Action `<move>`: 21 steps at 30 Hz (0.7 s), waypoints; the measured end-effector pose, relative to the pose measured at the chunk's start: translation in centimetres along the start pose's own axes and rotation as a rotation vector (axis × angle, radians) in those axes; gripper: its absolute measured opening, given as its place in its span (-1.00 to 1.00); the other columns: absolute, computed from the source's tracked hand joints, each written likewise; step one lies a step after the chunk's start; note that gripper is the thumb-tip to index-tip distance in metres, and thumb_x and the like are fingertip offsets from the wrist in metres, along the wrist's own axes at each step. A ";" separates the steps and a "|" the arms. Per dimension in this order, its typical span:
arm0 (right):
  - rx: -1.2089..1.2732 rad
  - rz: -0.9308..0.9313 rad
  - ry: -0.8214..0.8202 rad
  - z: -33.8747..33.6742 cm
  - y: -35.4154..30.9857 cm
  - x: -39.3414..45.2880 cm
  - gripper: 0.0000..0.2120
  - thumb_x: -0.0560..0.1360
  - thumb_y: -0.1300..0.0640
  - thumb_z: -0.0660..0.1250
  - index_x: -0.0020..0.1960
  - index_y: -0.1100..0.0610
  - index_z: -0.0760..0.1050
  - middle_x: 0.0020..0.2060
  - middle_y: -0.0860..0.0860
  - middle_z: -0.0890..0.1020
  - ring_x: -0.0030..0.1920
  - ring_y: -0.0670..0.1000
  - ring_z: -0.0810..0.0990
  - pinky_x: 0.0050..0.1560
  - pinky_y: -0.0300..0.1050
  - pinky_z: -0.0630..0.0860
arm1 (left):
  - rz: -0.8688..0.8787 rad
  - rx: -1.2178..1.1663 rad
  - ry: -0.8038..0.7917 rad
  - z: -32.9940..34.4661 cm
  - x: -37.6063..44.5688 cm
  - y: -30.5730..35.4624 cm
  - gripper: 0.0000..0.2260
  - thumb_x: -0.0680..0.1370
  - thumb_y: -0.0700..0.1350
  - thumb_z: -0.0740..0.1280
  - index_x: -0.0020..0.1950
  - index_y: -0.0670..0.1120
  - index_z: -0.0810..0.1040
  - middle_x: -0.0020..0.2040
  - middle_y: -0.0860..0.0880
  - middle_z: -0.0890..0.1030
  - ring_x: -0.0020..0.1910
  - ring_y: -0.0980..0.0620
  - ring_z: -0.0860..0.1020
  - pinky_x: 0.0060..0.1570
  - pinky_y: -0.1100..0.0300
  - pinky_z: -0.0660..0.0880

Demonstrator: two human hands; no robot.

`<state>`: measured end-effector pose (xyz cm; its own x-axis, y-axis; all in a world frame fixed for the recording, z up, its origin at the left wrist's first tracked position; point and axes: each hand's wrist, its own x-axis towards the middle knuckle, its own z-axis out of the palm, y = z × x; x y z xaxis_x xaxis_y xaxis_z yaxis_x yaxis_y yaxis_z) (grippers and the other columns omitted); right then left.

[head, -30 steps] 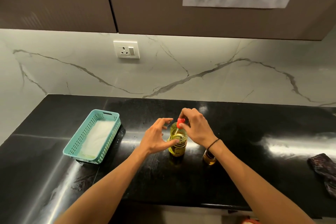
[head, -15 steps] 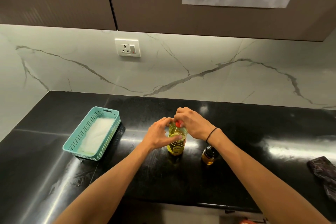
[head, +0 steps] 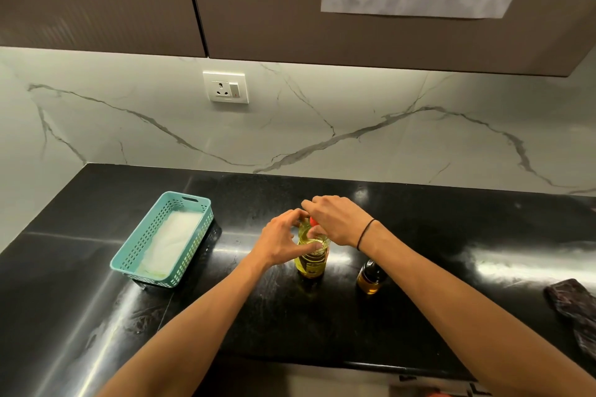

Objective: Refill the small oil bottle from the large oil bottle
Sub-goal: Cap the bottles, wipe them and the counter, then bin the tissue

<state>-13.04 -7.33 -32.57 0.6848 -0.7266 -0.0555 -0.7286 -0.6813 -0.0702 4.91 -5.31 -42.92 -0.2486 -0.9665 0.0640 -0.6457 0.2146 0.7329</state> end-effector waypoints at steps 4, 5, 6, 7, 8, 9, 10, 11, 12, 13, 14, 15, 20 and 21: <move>-0.058 -0.150 -0.048 -0.4 1.5 -0.2 -0.60 0.62 0.17 0.38 0.41 0.11 0.37 0.09 0.09 0.57 0.05 0.07 0.61 0.05 -0.06 0.60 | -0.002 -0.004 -0.006 -0.1 0.2 0.0 -0.39 0.40 0.34 0.57 0.34 0.13 0.50 0.19 0.17 0.63 0.16 0.15 0.62 0.16 0.03 0.67; -0.085 -0.163 -0.048 -0.4 1.7 -0.2 -0.61 0.62 0.19 0.38 0.41 0.12 0.38 0.10 0.10 0.58 0.05 0.08 0.63 0.05 -0.07 0.61 | -0.005 -0.010 -0.005 0.0 0.2 0.0 -0.39 0.39 0.34 0.57 0.34 0.14 0.50 0.20 0.16 0.64 0.16 0.15 0.63 0.16 0.04 0.67; -0.113 -0.173 -0.046 -0.4 1.8 -0.2 -0.63 0.63 0.19 0.36 0.40 0.13 0.38 0.09 0.11 0.60 0.04 0.08 0.64 0.04 -0.07 0.61 | -0.009 -0.017 -0.002 0.1 0.2 0.0 -0.39 0.39 0.33 0.57 0.33 0.14 0.51 0.20 0.15 0.64 0.15 0.15 0.63 0.16 0.05 0.68; -0.147 -0.180 -0.049 -0.3 1.9 -0.2 -0.65 0.64 0.18 0.34 0.39 0.14 0.37 0.08 0.11 0.61 0.02 0.09 0.65 0.02 -0.07 0.61 | -0.012 -0.023 0.003 0.2 0.3 0.0 -0.40 0.39 0.32 0.58 0.33 0.13 0.51 0.20 0.15 0.64 0.15 0.15 0.63 0.15 0.06 0.68; -0.185 -0.188 -0.054 -0.2 1.9 -0.1 -0.66 0.65 0.17 0.31 0.39 0.14 0.35 0.06 0.10 0.61 -0.01 0.08 0.65 -0.02 -0.07 0.61 | -0.014 -0.034 0.009 0.3 0.3 0.0 -0.39 0.38 0.32 0.58 0.33 0.13 0.51 0.20 0.15 0.63 0.16 0.14 0.63 0.14 0.07 0.68; -0.218 -0.195 -0.061 -0.1 1.8 0.0 -0.66 0.66 0.16 0.29 0.40 0.13 0.33 0.04 0.10 0.61 -0.05 0.07 0.64 -0.05 -0.07 0.62 | -0.016 -0.047 0.013 0.4 0.3 -0.1 -0.38 0.38 0.32 0.59 0.33 0.13 0.51 0.21 0.15 0.63 0.17 0.14 0.62 0.13 0.07 0.69; -0.241 -0.203 -0.062 -0.1 1.8 0.2 -0.65 0.67 0.15 0.27 0.42 0.12 0.31 0.02 0.09 0.61 -0.09 0.07 0.64 -0.08 -0.07 0.62 | -0.018 -0.059 0.016 0.4 0.2 -0.2 -0.37 0.37 0.32 0.59 0.34 0.13 0.51 0.22 0.15 0.62 0.18 0.13 0.62 0.13 0.08 0.69; -0.262 -0.212 -0.062 -0.1 1.8 0.3 -0.64 0.68 0.13 0.25 0.44 0.10 0.29 0.00 0.08 0.61 -0.11 0.07 0.64 -0.11 -0.07 0.61 | -0.019 -0.068 0.019 0.4 0.2 -0.3 -0.36 0.37 0.31 0.60 0.36 0.14 0.51 0.22 0.16 0.62 0.19 0.13 0.62 0.13 0.08 0.69; -0.282 -0.223 -0.068 -0.2 1.8 0.4 -0.64 0.69 0.12 0.23 0.46 0.08 0.27 -0.01 0.07 0.60 -0.13 0.07 0.63 -0.12 -0.07 0.60 | -0.020 -0.074 0.021 0.5 0.1 -0.4 -0.36 0.37 0.30 0.61 0.36 0.14 0.51 0.23 0.16 0.62 0.20 0.13 0.62 0.13 0.08 0.68; -0.303 -0.232 -0.077 -0.3 1.8 0.5 -0.64 0.70 0.10 0.21 0.47 0.07 0.26 -0.02 0.07 0.58 -0.14 0.06 0.62 -0.14 -0.07 0.58 | -0.022 -0.076 0.022 0.5 0.1 -0.4 -0.36 0.37 0.29 0.61 0.37 0.14 0.51 0.24 0.15 0.62 0.19 0.13 0.62 0.13 0.08 0.68; -0.321 -0.243 -0.083 -0.5 1.8 0.7 -0.65 0.70 0.08 0.20 0.47 0.06 0.26 -0.04 0.06 0.56 -0.16 0.05 0.60 -0.16 -0.07 0.56 | -0.023 -0.077 0.022 0.5 0.2 -0.5 -0.36 0.37 0.28 0.62 0.36 0.14 0.51 0.24 0.14 0.62 0.19 0.14 0.62 0.13 0.07 0.68; -0.341 -0.252 -0.091 -0.6 1.9 0.8 -0.65 0.71 0.07 0.19 0.46 0.05 0.26 -0.07 0.05 0.53 -0.18 0.04 0.57 -0.18 -0.07 0.53 | -0.024 -0.079 0.021 0.5 0.2 -0.5 -0.37 0.37 0.28 0.62 0.36 0.14 0.52 0.24 0.14 0.63 0.19 0.14 0.62 0.14 0.07 0.69; -0.409 -0.270 -0.123 -1.0 1.7 1.5 -0.68 0.71 0.01 0.16 0.43 0.04 0.28 -0.09 0.05 0.55 -0.21 0.04 0.56 -0.22 -0.08 0.47 | -0.026 -0.088 0.026 0.6 0.1 -0.6 -0.37 0.36 0.31 0.60 0.34 0.15 0.53 0.22 0.16 0.63 0.18 0.15 0.62 0.13 0.06 0.69; -0.409 -0.265 -0.132 -1.1 1.7 1.5 -0.68 0.71 -0.01 0.16 0.43 0.04 0.29 -0.07 0.06 0.57 -0.20 0.04 0.57 -0.20 -0.08 0.49 | -0.028 -0.088 0.025 0.6 0.0 -0.6 -0.35 0.35 0.31 0.61 0.36 0.15 0.52 0.23 0.15 0.63 0.18 0.15 0.62 0.14 0.06 0.69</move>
<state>-13.22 -9.65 -31.69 0.8237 -0.5242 -0.2161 -0.4567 -0.8392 0.2952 4.86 -5.37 -43.76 -0.2123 -0.9754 0.0591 -0.5856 0.1754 0.7914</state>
